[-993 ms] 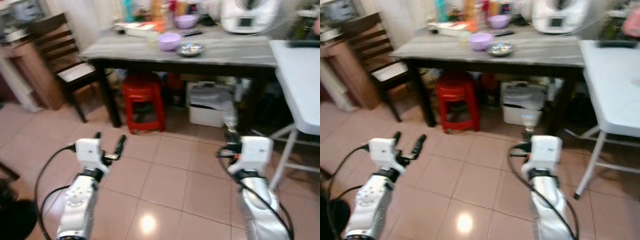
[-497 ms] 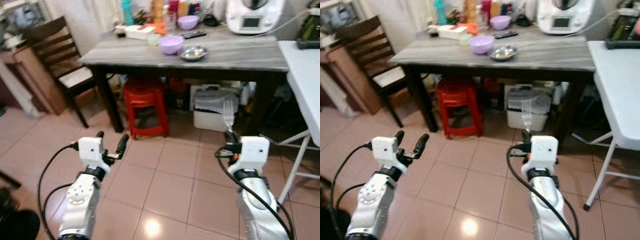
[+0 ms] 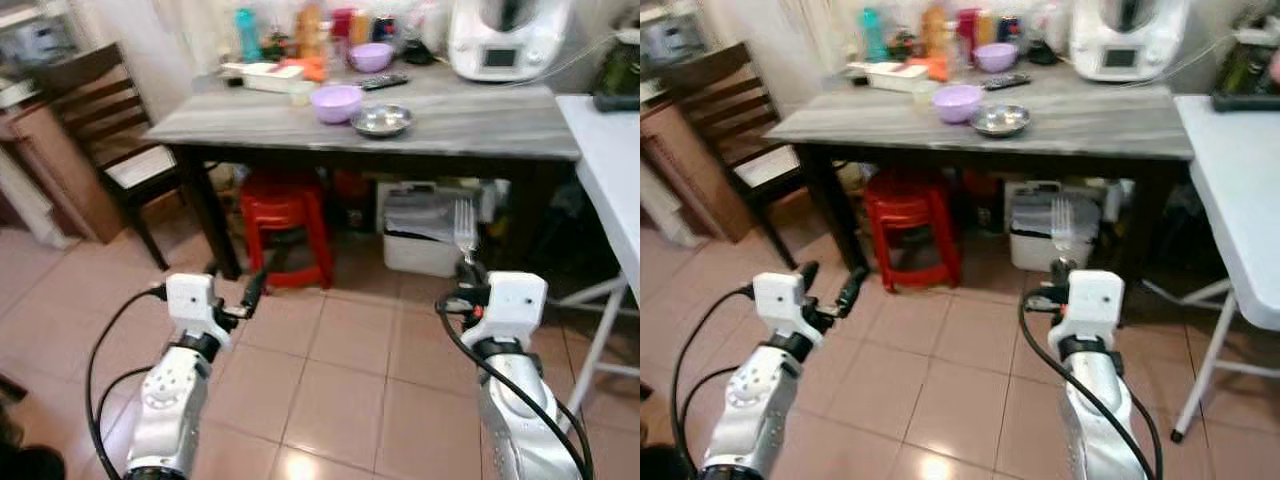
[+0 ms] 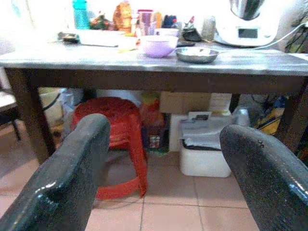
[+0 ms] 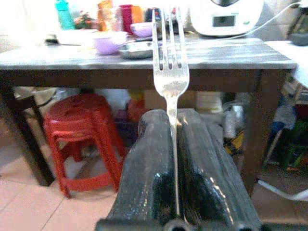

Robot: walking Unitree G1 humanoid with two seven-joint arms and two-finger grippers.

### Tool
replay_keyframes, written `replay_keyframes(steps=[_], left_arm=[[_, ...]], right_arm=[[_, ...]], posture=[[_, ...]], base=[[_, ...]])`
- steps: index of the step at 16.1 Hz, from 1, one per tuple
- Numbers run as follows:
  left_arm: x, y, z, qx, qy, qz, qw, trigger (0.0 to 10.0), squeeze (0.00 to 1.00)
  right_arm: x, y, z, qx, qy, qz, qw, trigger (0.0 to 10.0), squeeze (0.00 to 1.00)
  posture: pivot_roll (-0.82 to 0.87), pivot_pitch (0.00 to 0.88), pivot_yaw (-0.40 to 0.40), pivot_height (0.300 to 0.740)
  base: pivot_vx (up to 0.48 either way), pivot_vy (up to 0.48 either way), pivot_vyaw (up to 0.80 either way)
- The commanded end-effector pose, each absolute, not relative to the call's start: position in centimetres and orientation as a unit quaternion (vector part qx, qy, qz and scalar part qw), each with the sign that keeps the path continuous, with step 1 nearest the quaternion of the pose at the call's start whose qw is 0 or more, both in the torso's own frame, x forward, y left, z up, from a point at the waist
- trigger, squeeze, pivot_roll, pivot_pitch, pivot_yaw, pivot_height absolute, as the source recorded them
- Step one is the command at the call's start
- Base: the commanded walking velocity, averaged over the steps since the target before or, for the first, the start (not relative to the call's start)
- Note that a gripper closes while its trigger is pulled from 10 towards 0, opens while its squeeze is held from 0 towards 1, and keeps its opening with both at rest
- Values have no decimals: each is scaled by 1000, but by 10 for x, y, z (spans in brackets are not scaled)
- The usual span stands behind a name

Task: Setting the table

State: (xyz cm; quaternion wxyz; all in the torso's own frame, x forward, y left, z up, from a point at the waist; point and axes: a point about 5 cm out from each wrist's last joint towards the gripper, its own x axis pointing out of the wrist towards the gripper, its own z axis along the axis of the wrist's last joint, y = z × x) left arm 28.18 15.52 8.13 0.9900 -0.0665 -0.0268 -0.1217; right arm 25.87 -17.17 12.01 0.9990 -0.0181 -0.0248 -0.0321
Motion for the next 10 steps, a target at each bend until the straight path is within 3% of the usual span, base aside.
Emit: replay_keyframes(steps=[1, 6, 10], left_arm=[[284, 150, 85, -68, -33, -133, 988, 10000, 0], [284, 149, 84, -71, -31, -136, 988, 10000, 0], [285, 147, 84, -73, -32, -138, 987, 10000, 0]], right_arm=[[260, -176, 124, -19, -33, -39, 999, 10000, 0], [261, -177, 124, -14, -32, -40, 999, 10000, 0], [263, -175, 124, -15, -32, -37, 999, 10000, 0]], posture=[[-176, 0, 100, 740], [-177, 0, 97, 740], [-174, 0, 98, 740]], base=[[364, 0, 0], [360, 0, -429], [366, 0, 0]])
